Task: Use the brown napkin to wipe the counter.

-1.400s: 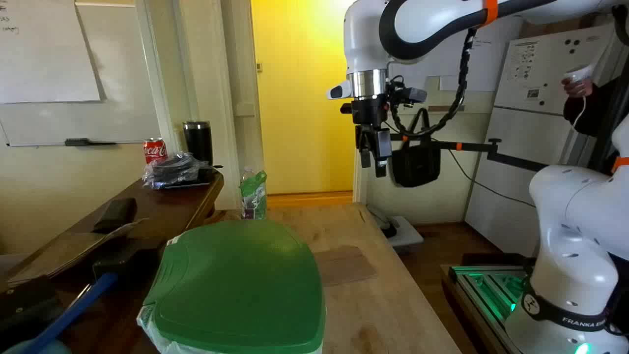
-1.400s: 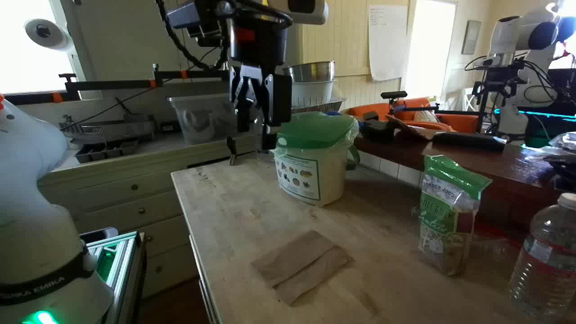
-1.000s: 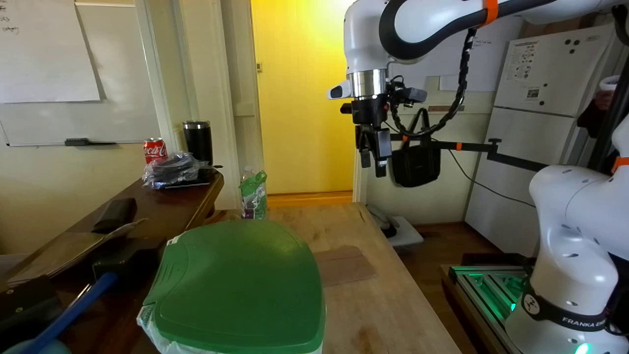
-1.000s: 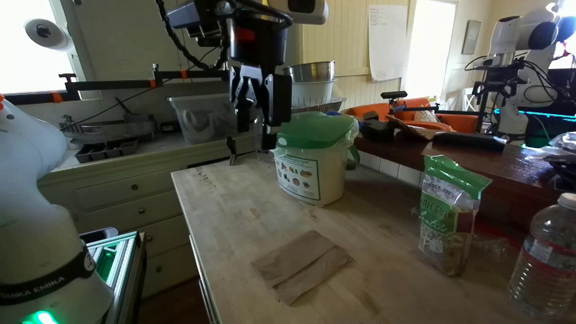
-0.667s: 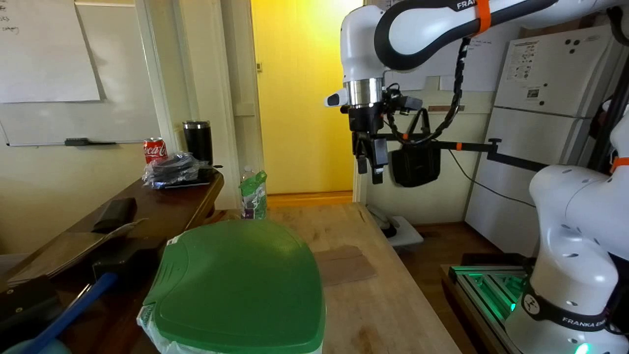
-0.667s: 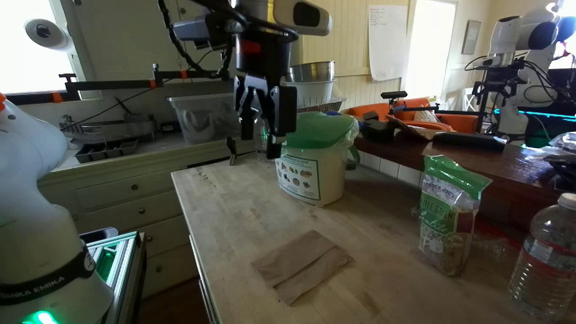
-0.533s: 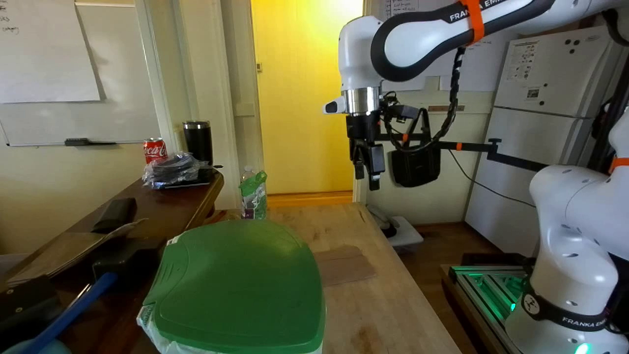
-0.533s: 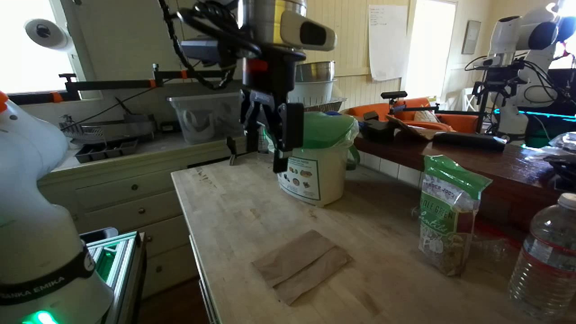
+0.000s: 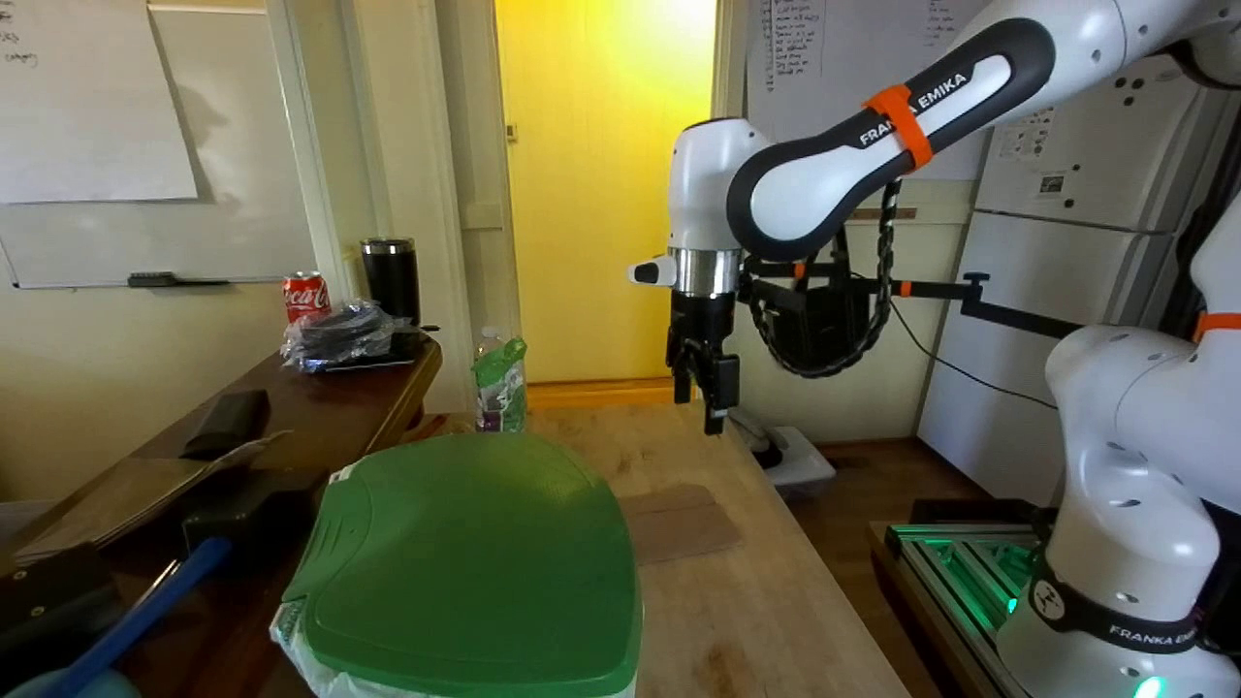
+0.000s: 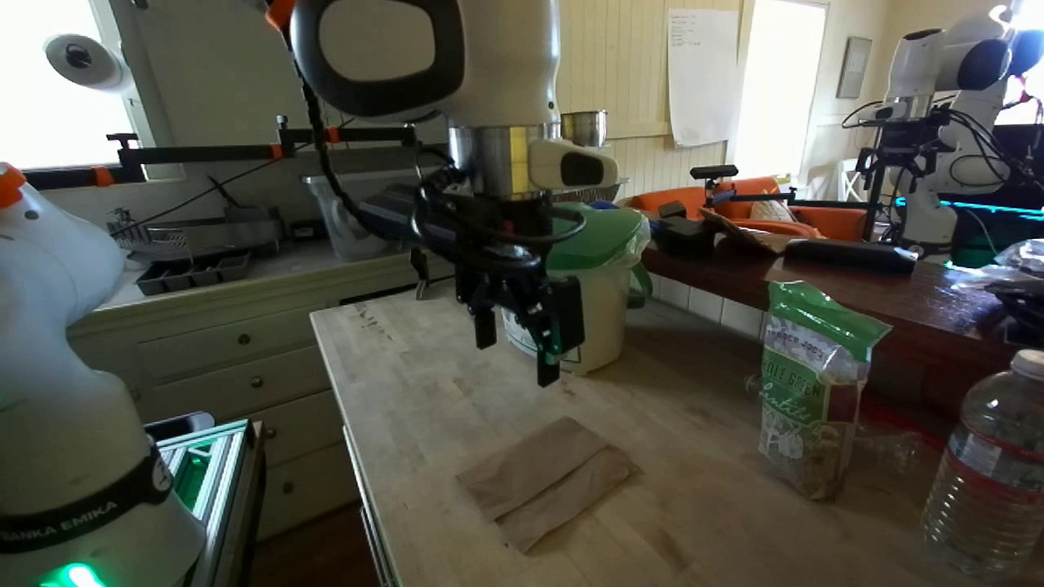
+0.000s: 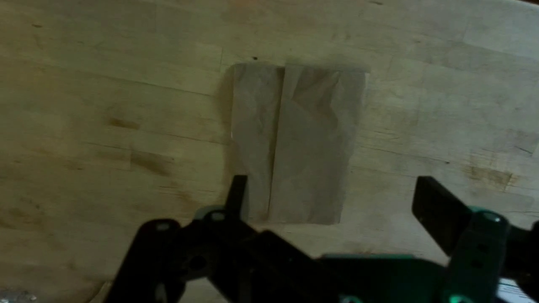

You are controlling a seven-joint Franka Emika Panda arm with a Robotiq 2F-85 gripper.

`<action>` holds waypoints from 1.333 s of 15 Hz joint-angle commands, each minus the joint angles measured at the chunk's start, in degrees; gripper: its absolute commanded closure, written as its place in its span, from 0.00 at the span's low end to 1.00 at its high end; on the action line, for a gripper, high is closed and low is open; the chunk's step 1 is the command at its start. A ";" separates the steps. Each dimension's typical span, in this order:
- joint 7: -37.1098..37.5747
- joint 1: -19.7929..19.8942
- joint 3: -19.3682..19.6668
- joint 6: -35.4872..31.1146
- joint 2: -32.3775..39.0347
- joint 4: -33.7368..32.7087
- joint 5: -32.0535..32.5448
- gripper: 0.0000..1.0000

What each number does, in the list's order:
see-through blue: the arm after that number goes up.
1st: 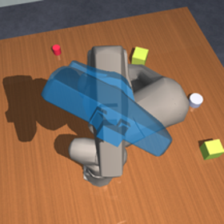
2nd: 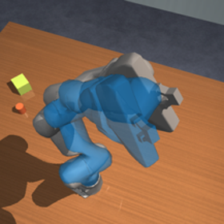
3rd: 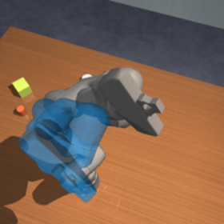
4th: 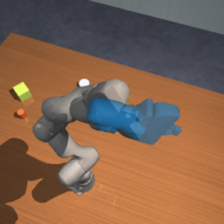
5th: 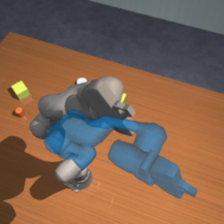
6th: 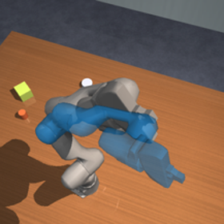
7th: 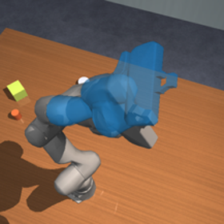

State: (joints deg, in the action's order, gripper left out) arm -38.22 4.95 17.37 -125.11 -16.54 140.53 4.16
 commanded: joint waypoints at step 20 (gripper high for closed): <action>-13.84 1.26 -2.39 -21.92 13.31 5.86 -13.71 0.00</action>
State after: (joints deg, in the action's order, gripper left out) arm -50.86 5.18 16.23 -142.74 -5.11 144.43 -7.81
